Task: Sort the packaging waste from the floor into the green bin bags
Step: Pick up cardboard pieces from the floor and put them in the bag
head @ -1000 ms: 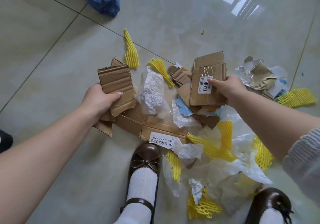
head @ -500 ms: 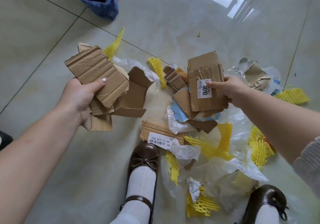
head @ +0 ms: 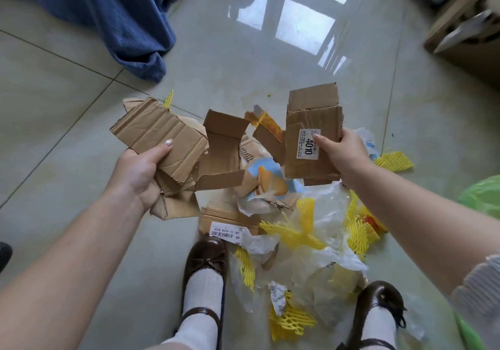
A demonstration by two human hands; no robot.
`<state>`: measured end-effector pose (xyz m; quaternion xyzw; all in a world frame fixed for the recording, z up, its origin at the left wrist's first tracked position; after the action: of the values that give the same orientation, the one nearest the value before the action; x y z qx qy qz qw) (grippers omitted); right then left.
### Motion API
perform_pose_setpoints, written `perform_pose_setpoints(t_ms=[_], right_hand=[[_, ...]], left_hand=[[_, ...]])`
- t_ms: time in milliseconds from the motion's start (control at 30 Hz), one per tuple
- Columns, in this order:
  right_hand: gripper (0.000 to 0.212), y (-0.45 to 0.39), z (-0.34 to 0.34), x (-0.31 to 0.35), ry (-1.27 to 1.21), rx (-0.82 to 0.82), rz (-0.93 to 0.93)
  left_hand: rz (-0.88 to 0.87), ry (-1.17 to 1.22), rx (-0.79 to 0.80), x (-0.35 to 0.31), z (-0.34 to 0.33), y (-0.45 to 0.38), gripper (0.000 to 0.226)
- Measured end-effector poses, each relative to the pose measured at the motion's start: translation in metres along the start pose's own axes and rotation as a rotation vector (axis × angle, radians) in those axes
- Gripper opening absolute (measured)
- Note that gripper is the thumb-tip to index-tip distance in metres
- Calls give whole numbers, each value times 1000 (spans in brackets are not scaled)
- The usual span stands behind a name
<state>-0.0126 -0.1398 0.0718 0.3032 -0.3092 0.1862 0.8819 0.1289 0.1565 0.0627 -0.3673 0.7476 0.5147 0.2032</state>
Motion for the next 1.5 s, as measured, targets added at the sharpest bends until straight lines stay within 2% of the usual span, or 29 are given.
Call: perform_pose_setpoints(t_ms=[67,200,267,433,600,800,933,1067,1200,1267,1367,1500], right_hand=[[24,9,6,0,-11,-45,-2],[28,25,22,4,-91,-114,-42],[31,33,36,9,-138,-146,-50],[26,63,90,19,-158,-277,-20],[15,117,168,13,-225,-422,-4],[28,205,307,-25,-151,-719,-38],[32,259,387,-79,-146,-865,-84],[31,296,431,-143,-165,-938,-172],[30,324,445,-215,-177,-971,-307],[30,342,463,-280,-189,-1022,-459],[31,346,462,-320,-153,-1009,-557],[30,340,441,-324,-71,-943,-581]], left_hand=[[5,20,-16,0,-11,8,10],[10,62,-40,-3,-31,22,29],[-7,63,-49,-5,-42,28,19],[-29,21,-1,-11,-86,60,22],[-82,-65,260,-11,-158,115,28],[-133,-258,646,11,-255,224,37],[-134,-345,797,57,-312,298,41],[-95,-413,915,124,-353,359,37],[-30,-496,972,203,-375,400,38],[29,-590,1013,273,-391,434,37],[71,-635,1019,312,-394,448,31],[123,-666,1011,330,-391,447,33]])
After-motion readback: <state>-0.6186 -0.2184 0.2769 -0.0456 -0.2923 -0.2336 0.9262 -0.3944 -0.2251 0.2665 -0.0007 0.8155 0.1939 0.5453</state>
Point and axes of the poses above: each hand's wrist, its own y-axis away from the middle knuckle, its own z-axis out of the back of the hand, x = y × z, the point moved 2 cm from there along -y, towards the middle knuckle, and after that the axes turned 13 degrees about y, right-handed, at the moved point
